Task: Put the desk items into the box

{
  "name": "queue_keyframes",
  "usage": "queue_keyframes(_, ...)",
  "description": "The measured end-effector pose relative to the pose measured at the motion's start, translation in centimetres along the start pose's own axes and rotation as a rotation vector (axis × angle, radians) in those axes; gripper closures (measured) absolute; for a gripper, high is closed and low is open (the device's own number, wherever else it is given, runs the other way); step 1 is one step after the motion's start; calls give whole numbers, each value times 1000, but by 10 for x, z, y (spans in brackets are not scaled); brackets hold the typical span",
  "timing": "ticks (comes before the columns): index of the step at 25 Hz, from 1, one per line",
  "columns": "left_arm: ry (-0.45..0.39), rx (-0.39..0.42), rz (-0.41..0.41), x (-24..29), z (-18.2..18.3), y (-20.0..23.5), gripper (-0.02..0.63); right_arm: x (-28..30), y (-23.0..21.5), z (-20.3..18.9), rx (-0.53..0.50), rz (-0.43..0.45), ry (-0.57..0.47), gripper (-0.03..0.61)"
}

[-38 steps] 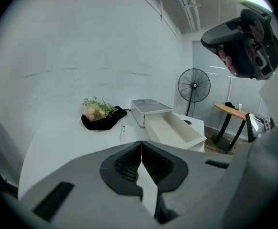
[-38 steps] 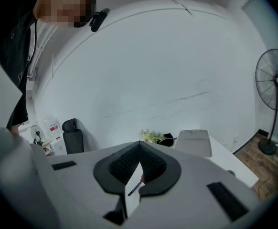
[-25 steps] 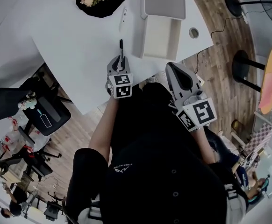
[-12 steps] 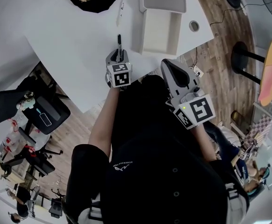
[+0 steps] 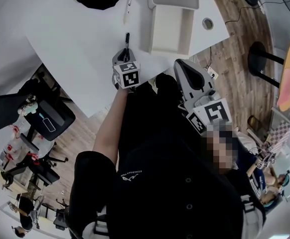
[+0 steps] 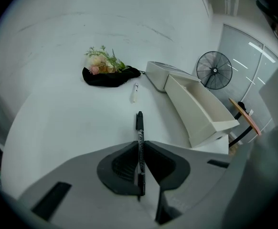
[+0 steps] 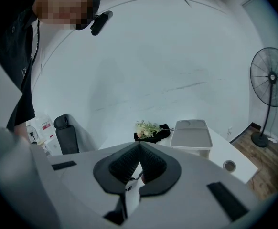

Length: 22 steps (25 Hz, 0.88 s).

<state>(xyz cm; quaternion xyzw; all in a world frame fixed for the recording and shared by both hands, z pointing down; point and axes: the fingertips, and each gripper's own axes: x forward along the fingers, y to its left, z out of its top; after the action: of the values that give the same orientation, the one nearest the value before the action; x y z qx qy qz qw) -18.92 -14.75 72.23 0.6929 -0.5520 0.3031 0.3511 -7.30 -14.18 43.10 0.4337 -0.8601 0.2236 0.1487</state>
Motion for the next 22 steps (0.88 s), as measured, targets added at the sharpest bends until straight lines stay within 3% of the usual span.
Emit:
queue_keyframes(8, -30, -6, 41, -4, 8, 6, 568, -8, -6, -2, 2, 16, -5, 580)
queue_keyframes(22, -208, -104, 139, -67, 66, 4, 568, -34, -22, 11, -35, 119, -39, 580)
